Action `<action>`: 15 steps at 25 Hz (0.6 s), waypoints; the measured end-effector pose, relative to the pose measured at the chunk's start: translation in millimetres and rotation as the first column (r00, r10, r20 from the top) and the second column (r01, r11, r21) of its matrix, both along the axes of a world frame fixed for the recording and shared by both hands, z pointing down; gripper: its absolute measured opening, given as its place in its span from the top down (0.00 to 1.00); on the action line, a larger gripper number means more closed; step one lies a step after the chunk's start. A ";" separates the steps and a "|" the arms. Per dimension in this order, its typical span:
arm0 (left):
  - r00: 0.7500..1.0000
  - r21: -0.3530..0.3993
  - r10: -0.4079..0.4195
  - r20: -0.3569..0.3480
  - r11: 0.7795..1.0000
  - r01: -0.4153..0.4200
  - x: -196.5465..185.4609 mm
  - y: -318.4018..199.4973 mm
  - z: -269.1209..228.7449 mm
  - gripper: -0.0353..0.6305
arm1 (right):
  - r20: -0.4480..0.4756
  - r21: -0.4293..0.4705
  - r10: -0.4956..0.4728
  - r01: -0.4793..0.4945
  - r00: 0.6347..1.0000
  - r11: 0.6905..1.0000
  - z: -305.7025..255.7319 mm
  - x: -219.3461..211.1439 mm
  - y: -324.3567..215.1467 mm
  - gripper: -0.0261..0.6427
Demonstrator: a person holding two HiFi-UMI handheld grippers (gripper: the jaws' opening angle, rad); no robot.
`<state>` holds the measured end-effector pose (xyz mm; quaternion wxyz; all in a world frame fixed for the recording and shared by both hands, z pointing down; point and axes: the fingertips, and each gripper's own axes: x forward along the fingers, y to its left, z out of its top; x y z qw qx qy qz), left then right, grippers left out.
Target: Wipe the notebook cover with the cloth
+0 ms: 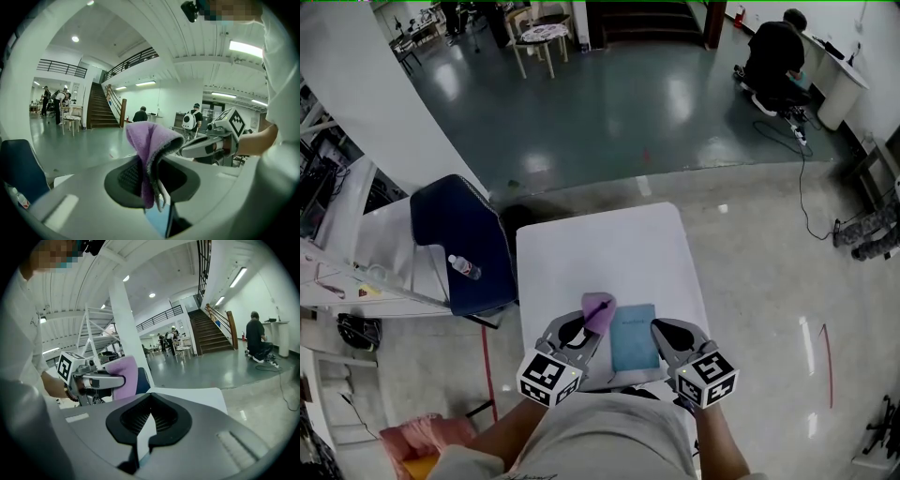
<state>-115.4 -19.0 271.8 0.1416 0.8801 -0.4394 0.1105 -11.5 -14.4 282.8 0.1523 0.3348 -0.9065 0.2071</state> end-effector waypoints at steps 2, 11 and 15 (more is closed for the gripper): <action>1.000 0.003 0.000 0.001 1.000 0.000 0.4 -0.3 -1.4 0.83 | 0.002 0.000 -0.001 0.001 1.000 1.000 -0.1 -0.1 0.2 0.94; 1.000 0.004 0.009 0.001 1.000 -0.009 -0.4 2.8 -3.0 0.83 | 0.014 0.008 -0.014 0.014 1.000 1.000 -1.0 -11.0 0.5 0.94; 1.000 -0.006 -0.003 -0.005 1.000 0.003 -3.3 7.5 1.0 0.83 | 0.012 0.009 -0.026 0.026 1.000 1.000 -0.4 -17.6 4.9 0.94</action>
